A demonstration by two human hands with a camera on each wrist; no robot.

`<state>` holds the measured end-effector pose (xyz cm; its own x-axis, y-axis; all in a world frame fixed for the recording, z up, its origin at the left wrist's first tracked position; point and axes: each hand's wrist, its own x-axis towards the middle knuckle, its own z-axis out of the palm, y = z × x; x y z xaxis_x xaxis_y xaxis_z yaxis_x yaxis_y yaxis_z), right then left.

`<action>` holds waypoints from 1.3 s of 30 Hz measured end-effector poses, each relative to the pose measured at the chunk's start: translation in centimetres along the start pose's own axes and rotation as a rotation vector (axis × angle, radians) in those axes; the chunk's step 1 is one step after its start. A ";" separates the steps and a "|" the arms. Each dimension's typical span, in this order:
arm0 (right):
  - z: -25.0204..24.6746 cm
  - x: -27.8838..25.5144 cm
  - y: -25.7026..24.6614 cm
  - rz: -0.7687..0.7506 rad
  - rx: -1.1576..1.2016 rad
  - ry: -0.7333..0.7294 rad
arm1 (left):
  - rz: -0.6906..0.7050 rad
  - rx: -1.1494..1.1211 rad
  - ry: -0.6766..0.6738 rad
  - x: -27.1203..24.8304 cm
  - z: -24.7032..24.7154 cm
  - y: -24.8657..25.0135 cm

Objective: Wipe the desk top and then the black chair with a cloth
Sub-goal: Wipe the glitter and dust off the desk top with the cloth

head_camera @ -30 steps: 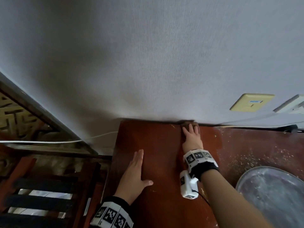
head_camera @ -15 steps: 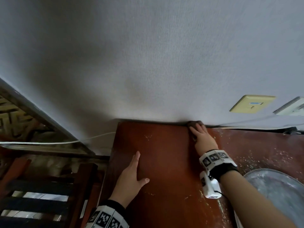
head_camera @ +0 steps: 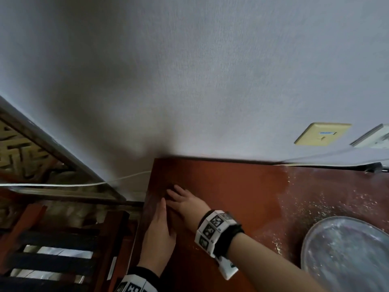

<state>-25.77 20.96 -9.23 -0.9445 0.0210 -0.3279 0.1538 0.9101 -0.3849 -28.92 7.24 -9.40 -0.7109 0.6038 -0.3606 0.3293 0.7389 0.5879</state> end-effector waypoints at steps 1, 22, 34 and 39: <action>-0.3 0.1 0.8 0.020 0.003 0.016 | -0.017 0.004 0.011 -0.2 -0.3 -0.3; 0.0 0.4 0.5 0.316 0.081 0.131 | -0.122 -0.079 0.101 -5.7 -3.8 -4.7; 0.5 -3.4 3.9 0.392 0.047 0.194 | -0.075 -0.083 0.058 -7.3 -3.9 -6.4; 4.2 -7.7 -2.8 0.078 -0.019 0.043 | -0.048 -0.071 0.054 -8.5 -3.7 -5.9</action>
<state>-17.66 16.49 -9.28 -0.9414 0.1099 -0.3188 0.2227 0.9125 -0.3431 -27.09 -3.39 -7.10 -0.7581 0.5495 -0.3511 0.2502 0.7423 0.6216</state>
